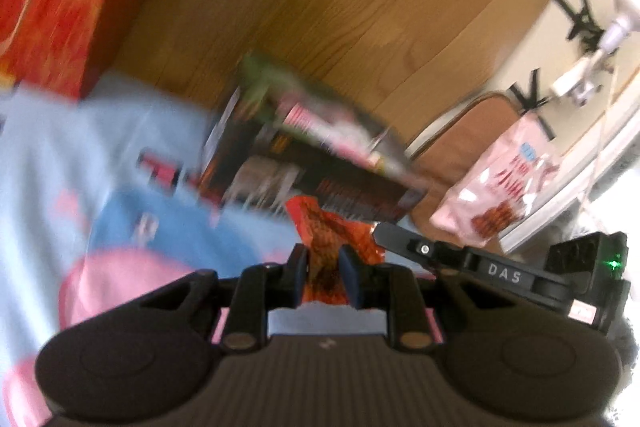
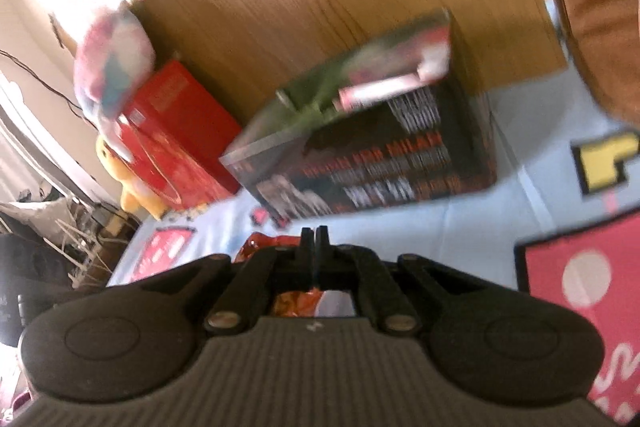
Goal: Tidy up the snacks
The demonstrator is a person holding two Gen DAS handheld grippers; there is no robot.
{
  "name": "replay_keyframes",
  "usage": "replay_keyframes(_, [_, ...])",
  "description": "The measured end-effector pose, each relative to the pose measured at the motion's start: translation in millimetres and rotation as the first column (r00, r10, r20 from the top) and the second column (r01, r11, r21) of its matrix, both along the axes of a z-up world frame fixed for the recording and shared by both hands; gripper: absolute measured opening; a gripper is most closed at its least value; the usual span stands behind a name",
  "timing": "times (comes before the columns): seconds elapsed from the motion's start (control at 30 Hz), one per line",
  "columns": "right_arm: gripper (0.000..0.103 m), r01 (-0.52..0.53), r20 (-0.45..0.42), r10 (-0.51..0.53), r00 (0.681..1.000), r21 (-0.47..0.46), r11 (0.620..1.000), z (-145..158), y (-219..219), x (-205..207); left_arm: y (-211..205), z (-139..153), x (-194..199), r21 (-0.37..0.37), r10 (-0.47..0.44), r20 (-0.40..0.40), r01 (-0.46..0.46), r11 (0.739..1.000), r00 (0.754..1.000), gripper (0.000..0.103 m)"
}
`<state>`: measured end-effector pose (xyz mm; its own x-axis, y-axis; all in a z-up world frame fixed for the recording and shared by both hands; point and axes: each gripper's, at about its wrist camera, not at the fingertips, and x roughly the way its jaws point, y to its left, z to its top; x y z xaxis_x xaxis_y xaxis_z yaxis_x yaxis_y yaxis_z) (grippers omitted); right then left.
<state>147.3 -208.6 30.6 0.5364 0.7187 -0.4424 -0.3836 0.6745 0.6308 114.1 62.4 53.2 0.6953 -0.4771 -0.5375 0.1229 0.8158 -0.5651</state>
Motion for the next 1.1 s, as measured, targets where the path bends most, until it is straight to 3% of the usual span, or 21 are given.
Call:
replay_keyframes(0.13, [0.003,0.034,0.09,-0.036,0.995,0.025,0.999,35,-6,22,-8,39,29,0.027,-0.004,0.091,0.002,1.0,0.996,0.02])
replay_keyframes(0.2, [0.003,0.064,0.133,-0.068,0.989,0.036,0.997,50,-5,40,-16,49,52,0.071,0.021,0.114,-0.029,0.997,0.993,0.027])
replay_keyframes(0.27, [0.01,0.134,0.194,-0.131,0.972,-0.006,0.991,55,4,57,-21,46,77,0.136,0.069,0.096,-0.082,0.987,0.993,0.034])
replay_keyframes(0.3, [0.021,0.17,0.21,-0.155,0.965,-0.051,0.984,53,8,64,-21,42,84,0.158,0.103,0.067,-0.112,0.981,0.992,0.034])
replay_keyframes(0.33, [0.036,0.203,0.194,-0.183,0.964,-0.087,0.975,49,8,69,-18,39,86,0.145,0.117,0.05,-0.123,0.982,0.992,0.033])
replay_keyframes(0.37, [0.036,0.22,0.184,-0.203,0.962,-0.079,0.972,46,4,68,-14,37,81,0.109,0.105,0.06,-0.111,0.988,0.993,0.033])
replay_keyframes(0.43, [0.036,0.203,0.2,-0.193,0.961,-0.031,0.979,40,-9,53,-12,35,63,0.121,0.103,0.096,-0.115,0.986,0.99,0.034])
replay_keyframes(0.5, [0.036,0.182,0.218,-0.165,0.962,-0.06,0.981,35,-18,34,-9,30,45,0.154,0.107,0.11,-0.123,0.98,0.988,0.034])
replay_keyframes(0.63, [0.036,0.104,0.19,-0.085,0.978,-0.087,0.991,27,-30,-5,-10,14,12,0.154,0.071,0.027,-0.074,0.985,0.997,0.034])
replay_keyframes(0.77, [0.037,-0.044,0.158,0.059,0.986,-0.098,0.994,19,-37,-65,-20,0,-30,0.147,-0.038,-0.053,0.046,0.988,0.998,0.034])
replay_keyframes(0.9, [0.038,-0.116,0.063,0.123,0.99,-0.111,0.987,6,-53,-119,-31,-11,-67,0.109,-0.144,-0.111,0.156,0.982,0.983,0.034])
replay_keyframes(1.07, [0.04,-0.099,-0.072,0.094,0.993,-0.065,0.993,-12,-79,-170,-43,-21,-105,0.047,-0.257,-0.13,0.265,0.963,0.958,0.034])
replay_keyframes(1.1, [0.04,-0.092,-0.088,0.086,0.992,-0.061,0.994,-14,-81,-178,-44,-22,-110,0.045,-0.268,-0.126,0.275,0.96,0.955,0.04])
